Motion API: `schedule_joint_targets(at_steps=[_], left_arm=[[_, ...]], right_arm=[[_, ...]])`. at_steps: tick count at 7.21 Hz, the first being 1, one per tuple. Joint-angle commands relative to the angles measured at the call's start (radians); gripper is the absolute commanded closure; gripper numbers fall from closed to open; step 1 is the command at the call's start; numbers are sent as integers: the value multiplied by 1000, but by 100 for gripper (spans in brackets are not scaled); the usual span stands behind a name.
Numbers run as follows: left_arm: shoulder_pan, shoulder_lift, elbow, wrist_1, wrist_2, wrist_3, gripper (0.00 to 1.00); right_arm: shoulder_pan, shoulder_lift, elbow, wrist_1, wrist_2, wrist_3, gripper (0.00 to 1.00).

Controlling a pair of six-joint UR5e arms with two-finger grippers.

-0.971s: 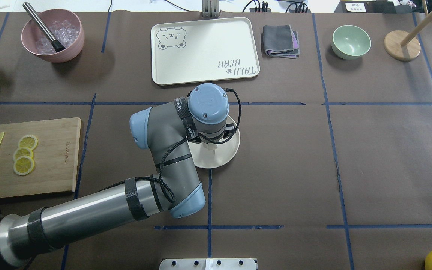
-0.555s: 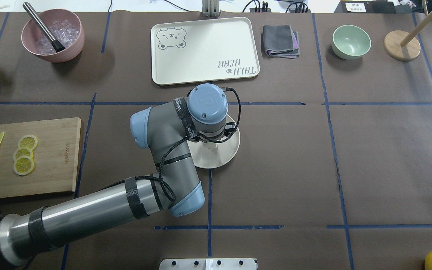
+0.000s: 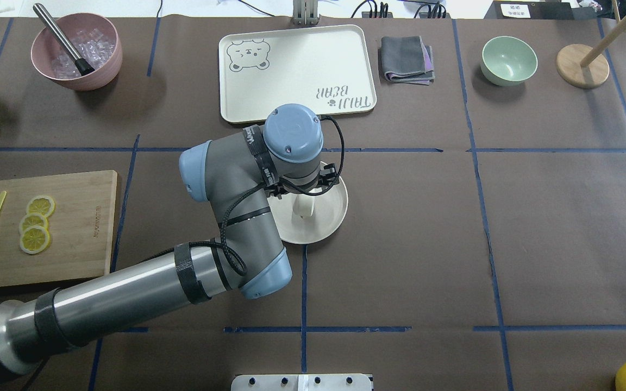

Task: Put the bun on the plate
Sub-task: 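Lower the bun onto the plate and open the left gripper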

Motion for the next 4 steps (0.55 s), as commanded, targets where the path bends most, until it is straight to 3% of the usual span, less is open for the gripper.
schedule_joint_targets(at_steps=[1,3,4], left_arm=[[-74,111,-214,169,-91,130,1],[-174,269,-411,239,-192,269,1],[-233,343,-463,242,-233,357,1]], right_arm=[[12,-64,-14,60,33,-2,0],[36,-126,-114,285,39,5,0],[47,-124,-134,305,51,10,0]])
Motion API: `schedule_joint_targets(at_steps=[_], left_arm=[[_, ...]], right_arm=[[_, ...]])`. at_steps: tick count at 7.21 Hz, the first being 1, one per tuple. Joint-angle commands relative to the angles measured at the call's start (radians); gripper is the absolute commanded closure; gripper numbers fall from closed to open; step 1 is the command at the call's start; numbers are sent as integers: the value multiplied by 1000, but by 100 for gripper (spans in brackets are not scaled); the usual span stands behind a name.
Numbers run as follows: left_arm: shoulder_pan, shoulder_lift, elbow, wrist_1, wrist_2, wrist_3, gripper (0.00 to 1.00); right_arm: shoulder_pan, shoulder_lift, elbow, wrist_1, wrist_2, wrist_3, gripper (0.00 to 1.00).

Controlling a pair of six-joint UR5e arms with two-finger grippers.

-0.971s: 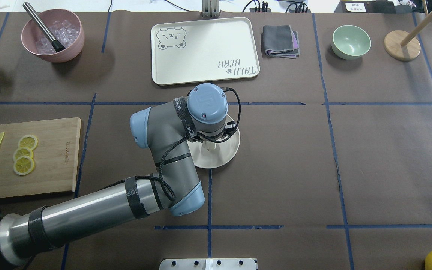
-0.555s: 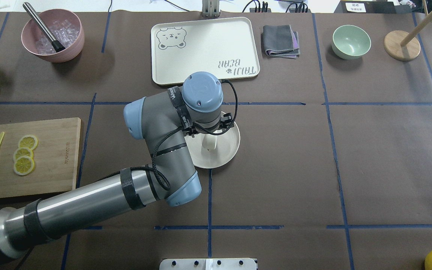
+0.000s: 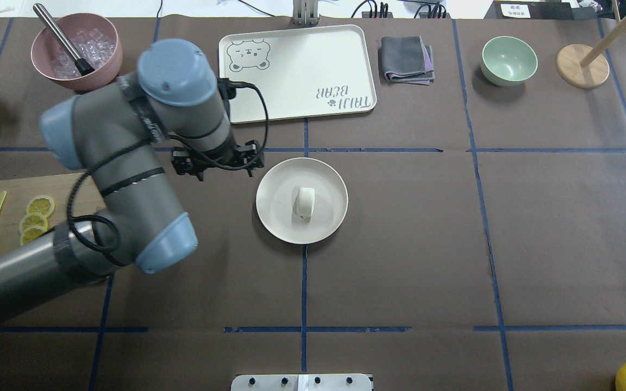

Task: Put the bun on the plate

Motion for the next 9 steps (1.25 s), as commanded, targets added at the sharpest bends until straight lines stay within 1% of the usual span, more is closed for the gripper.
schedule_joint_targets(at_steps=[1,2,3,4,5,6,7,8,9], left_arm=[[-152,164,-126,28,-108,231,0],[-239,242,-147,36,-173,367,0],[-328,316,-151,34,-227,531,0],[-431,404,-148,33,-269,698,0],[-530,480,-137,34,-301,838,0],[-633,567,-125,34,-353,967,0],[-710,629,-75,24,-360,1081,0],[-785,650,20,21,-360,1244,0],[-862,652,117,17,-360,1367,0]], right_arm=[[25,-5,-39,61,37,42,0],[36,0,-37,61,57,60,0],[39,0,-37,61,59,60,0],[43,0,-37,61,59,62,0],[43,1,-39,61,61,62,0],[46,1,-39,61,61,63,0],[48,6,-37,61,62,63,0],[48,6,-37,61,62,63,0],[48,6,-37,61,62,63,0]])
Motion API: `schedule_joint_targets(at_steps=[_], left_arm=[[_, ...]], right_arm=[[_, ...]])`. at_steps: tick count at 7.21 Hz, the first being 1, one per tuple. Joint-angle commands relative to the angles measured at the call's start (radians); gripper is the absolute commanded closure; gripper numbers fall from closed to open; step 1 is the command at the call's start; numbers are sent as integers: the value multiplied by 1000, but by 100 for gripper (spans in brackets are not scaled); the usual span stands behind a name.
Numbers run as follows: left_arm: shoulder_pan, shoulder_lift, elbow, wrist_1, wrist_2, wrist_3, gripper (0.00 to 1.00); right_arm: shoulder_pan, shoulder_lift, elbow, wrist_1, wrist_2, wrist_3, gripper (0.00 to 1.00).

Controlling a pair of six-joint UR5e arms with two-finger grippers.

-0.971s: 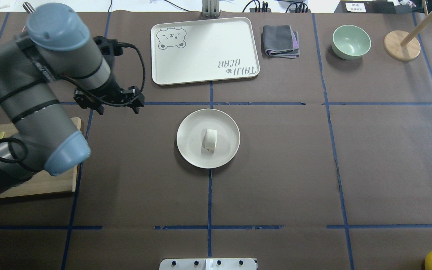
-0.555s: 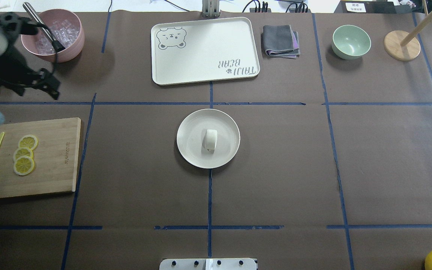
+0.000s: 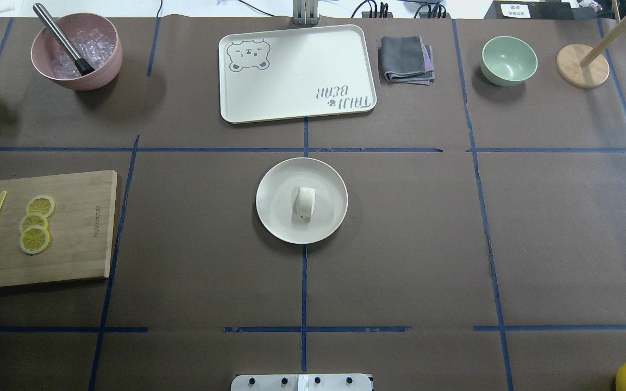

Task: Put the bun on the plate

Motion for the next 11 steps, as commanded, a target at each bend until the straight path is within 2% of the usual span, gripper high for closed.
schedule_joint_targets(at_steps=[1,3,11], left_arm=[[-115,27,148,-35,-3,187,0],[-134,56,160,-75,-3,177,0],[-151,57,160,-75,-2,174,0]], right_arm=[[2,-1,2,0,0,0,0],[1,-1,0,3,-1,-1,0],[1,-4,0,6,-7,-3,0]])
